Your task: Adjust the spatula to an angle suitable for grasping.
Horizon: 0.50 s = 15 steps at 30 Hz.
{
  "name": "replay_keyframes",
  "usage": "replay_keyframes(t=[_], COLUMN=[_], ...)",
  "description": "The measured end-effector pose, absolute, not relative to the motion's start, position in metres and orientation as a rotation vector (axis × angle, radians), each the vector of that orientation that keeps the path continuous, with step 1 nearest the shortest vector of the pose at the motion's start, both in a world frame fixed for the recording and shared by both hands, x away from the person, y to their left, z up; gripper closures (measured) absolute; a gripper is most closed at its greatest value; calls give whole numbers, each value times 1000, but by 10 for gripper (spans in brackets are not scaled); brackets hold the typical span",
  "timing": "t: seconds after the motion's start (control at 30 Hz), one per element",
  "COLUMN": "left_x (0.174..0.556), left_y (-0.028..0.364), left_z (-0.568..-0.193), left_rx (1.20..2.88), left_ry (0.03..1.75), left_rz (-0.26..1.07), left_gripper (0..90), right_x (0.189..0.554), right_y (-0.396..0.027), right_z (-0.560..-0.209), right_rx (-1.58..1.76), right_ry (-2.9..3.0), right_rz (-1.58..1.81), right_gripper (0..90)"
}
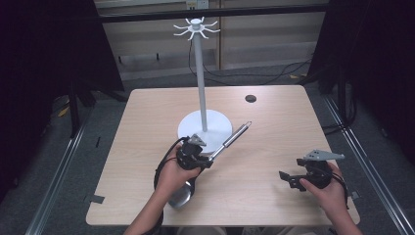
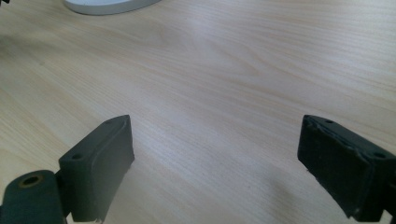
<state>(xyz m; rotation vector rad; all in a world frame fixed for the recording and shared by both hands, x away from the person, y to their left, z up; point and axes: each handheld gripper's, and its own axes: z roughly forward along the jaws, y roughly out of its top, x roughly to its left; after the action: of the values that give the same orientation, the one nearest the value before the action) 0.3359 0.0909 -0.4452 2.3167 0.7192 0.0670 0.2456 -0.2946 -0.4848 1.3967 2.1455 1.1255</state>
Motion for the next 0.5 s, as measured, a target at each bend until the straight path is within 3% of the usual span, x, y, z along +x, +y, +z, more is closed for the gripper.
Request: replay_keyframes(t=[0.5], left_x=[333], left_y=[84], left_z=[-428], left_rx=[2218], left_ry=[701], left_rz=[98], left_gripper=[753], right_x=[256], right_y=[-269], right_z=[-468], right_rx=[1383], right_ry=[2101], right_rz=[1264], right_gripper=[104])
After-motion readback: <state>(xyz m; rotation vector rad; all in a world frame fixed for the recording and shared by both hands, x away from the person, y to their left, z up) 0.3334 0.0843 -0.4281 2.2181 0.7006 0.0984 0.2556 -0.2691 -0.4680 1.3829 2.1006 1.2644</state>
